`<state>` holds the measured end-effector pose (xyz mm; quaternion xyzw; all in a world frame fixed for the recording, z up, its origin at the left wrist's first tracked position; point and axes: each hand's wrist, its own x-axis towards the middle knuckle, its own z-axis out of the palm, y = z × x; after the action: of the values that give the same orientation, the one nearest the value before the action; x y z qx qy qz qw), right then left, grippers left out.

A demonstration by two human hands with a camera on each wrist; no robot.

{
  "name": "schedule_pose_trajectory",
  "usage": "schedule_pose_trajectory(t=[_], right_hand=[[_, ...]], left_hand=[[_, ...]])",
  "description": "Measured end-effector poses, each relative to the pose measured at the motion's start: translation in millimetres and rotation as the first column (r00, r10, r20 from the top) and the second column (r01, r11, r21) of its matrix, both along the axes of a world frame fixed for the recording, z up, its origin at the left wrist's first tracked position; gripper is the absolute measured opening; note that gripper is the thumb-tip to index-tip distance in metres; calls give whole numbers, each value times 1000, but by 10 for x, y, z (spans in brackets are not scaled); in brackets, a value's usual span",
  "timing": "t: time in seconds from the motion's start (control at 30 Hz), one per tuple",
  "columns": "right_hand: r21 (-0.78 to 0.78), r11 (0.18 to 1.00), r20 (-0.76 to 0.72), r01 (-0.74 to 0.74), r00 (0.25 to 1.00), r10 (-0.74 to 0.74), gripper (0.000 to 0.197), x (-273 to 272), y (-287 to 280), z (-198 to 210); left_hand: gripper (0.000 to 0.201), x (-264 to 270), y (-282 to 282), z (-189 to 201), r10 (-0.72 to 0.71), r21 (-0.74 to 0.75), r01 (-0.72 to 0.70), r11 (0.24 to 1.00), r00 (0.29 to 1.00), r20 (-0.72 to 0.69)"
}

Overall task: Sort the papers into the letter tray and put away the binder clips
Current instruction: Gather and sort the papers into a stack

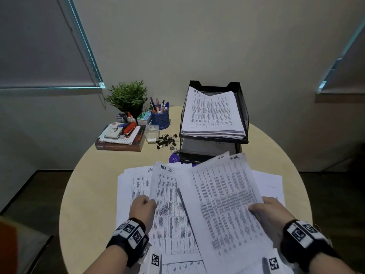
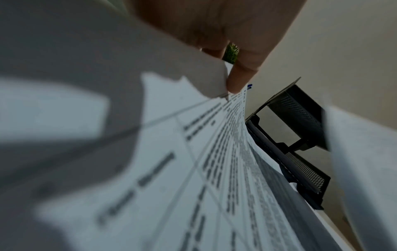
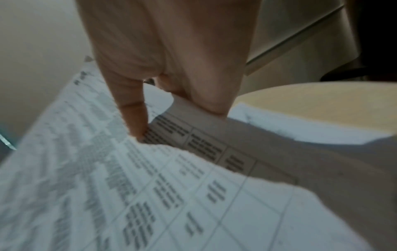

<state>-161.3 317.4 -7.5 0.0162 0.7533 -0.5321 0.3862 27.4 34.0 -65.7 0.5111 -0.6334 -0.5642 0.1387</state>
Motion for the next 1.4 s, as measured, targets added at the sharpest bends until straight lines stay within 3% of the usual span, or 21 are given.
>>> schedule_pose_trajectory(t=[0.07, 0.2, 0.27, 0.37, 0.43, 0.47, 0.53, 0.63, 0.77, 0.87, 0.97, 1.03, 1.13, 1.2, 1.27, 1.33, 1.4], right_hand=[[64, 996, -35, 69, 997, -67, 7, 68, -216, -76], [194, 978, -120, 80, 991, -57, 56, 112, -515, -153], [266, 961, -140, 73, 989, -37, 53, 169, -597, -151], [229, 969, -104, 88, 992, -66, 8, 307, -709, -181], [243, 965, -89, 98, 993, -78, 20, 363, -751, -288], [254, 961, -125, 110, 989, -80, 16, 391, -789, -316], [360, 928, -224, 93, 974, -11, 16, 414, -821, -376], [524, 851, -301, -29, 929, 217, 21, 374, -795, -482], [267, 962, -186, -54, 977, 107, 6, 504, -796, -388], [226, 968, -149, -113, 978, 148, 13, 617, -824, -386], [224, 963, -163, -151, 968, 190, 17, 690, -849, -414], [218, 953, -167, -212, 954, 250, 18, 749, -865, -411], [127, 969, -150, -211, 962, 229, 13, 801, -894, -432], [138, 980, -228, -142, 959, 171, 28, 801, -900, -472], [120, 993, -312, 19, 950, 20, 43, 750, -866, -472], [-106, 972, -156, 208, 962, -222, 55, 704, -842, -360], [-285, 913, 17, 292, 954, -300, 71, 639, -787, -249]], left_hand=[[32, 14, -21, 49, -12, 37, 12, 999, 1000, -5], [38, 20, -117, 40, 10, 116, -2, 993, 997, -71], [43, 10, -149, 26, 33, 186, -3, 983, 987, -156], [22, 23, -177, 71, 79, 294, -9, 956, 971, -227], [45, 13, -231, -3, 96, 333, -21, 943, 973, -210], [45, 5, -250, -7, 91, 325, -16, 946, 972, -217], [19, -15, -252, 35, 48, 274, 8, 962, 979, -198], [25, -53, -262, -6, -59, 211, 96, 973, 983, -175], [39, -51, -193, 21, -167, -24, 165, 986, 980, -106], [31, -33, -108, 48, -203, -183, 192, 964, 978, -44], [11, -7, -67, 78, -219, -108, 211, 972, 973, -77], [19, 16, -58, 87, -262, -1, 263, 965, 959, -106], [30, 64, -88, 112, -289, 95, 307, 947, 943, -166], [32, 95, -142, 132, -320, 95, 340, 936, 931, -174], [29, 113, -188, 181, -321, 119, 354, 927, 918, -230], [23, 110, -216, 237, -313, 165, 370, 914, 904, -293], [23, 101, -240, 246, -314, 200, 393, 898, 888, -336]])
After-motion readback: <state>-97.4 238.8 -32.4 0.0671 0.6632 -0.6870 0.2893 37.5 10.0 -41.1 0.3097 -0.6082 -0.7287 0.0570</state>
